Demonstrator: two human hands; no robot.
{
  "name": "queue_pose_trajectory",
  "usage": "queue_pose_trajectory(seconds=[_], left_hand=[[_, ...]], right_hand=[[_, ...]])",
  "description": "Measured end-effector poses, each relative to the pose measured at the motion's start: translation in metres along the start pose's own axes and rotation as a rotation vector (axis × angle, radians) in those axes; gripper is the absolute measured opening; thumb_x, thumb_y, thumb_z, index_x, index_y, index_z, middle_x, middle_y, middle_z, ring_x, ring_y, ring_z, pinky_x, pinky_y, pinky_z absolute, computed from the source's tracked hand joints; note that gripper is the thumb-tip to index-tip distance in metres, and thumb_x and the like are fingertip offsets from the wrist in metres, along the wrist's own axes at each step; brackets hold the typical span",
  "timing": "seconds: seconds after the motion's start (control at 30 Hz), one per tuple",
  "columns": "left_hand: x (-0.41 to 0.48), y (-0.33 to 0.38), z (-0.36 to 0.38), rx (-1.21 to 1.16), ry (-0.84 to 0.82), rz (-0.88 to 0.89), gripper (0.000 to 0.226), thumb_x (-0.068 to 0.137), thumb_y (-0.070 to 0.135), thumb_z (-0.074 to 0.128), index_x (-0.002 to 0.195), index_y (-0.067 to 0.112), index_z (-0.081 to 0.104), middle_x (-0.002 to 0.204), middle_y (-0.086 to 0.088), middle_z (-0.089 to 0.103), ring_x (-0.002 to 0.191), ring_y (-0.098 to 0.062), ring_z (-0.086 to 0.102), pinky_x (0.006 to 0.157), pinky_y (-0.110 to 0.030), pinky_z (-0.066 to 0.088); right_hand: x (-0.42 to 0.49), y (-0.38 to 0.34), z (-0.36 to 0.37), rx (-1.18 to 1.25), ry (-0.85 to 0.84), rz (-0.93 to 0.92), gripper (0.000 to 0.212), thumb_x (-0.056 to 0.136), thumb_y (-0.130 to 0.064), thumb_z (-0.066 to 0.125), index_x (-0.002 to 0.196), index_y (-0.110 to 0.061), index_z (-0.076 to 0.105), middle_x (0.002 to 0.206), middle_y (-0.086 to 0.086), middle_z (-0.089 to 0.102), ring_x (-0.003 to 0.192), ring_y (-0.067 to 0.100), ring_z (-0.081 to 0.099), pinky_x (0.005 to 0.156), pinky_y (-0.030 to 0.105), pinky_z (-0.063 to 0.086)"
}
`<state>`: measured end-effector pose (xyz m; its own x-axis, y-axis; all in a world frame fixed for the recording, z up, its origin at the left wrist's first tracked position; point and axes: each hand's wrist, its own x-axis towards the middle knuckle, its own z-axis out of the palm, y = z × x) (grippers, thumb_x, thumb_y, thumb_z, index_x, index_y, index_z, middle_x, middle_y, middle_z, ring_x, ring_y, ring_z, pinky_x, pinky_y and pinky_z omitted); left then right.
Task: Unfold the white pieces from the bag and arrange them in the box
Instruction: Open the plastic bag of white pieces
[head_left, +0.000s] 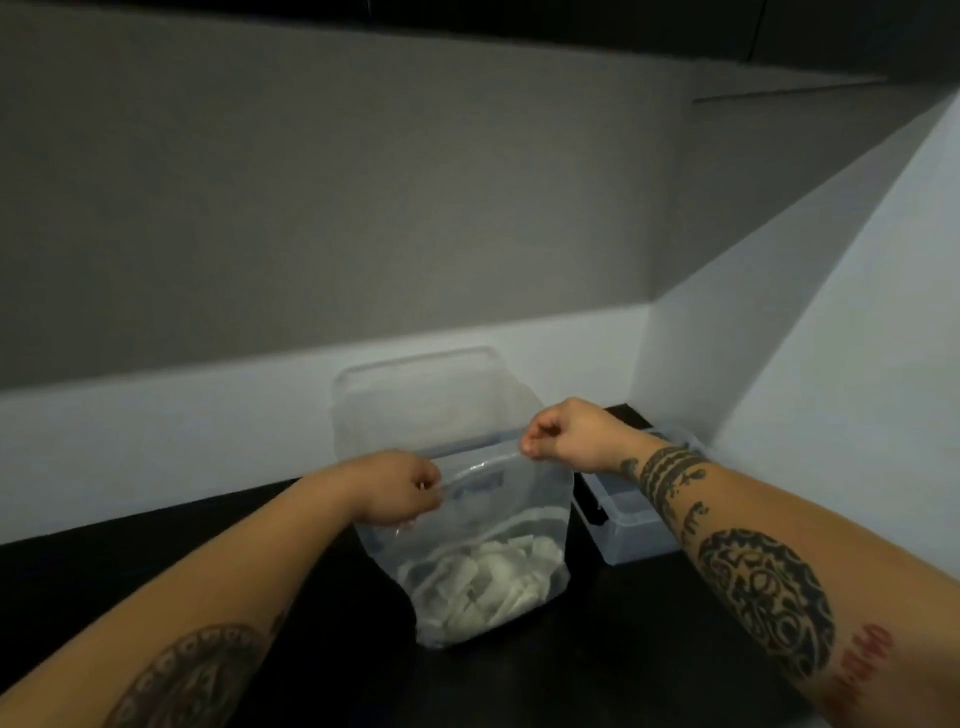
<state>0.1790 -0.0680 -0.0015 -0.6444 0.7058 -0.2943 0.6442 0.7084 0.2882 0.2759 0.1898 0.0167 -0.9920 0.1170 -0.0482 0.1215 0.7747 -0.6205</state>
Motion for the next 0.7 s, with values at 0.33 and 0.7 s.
queue_pose_trajectory(seconds=[0.33,0.7], left_hand=[[0.038,0.042,0.043,-0.593,0.299,-0.134,0.028,0.098,0.031,0.063,0.081,0.011,0.072,0.067,0.0,0.069,0.055,-0.017,0.061,0.055,-0.028,0.049],[0.073,0.066,0.051,-1.029,0.069,-0.215,0.021,0.091,0.009,0.059,0.099,0.022,0.073,0.072,0.007,0.069,0.06,-0.006,0.06,0.057,-0.022,0.049]], right_hand=[[0.001,0.037,0.067,-0.076,0.639,0.035,0.042,0.086,-0.043,0.075,0.125,-0.032,0.063,0.123,-0.007,0.047,0.118,0.015,0.04,0.099,0.038,0.035],[0.019,0.036,0.075,1.062,0.055,0.529,0.027,0.096,-0.036,0.068,0.106,-0.011,0.07,0.083,0.003,0.071,0.072,0.017,0.066,0.055,0.027,0.045]])
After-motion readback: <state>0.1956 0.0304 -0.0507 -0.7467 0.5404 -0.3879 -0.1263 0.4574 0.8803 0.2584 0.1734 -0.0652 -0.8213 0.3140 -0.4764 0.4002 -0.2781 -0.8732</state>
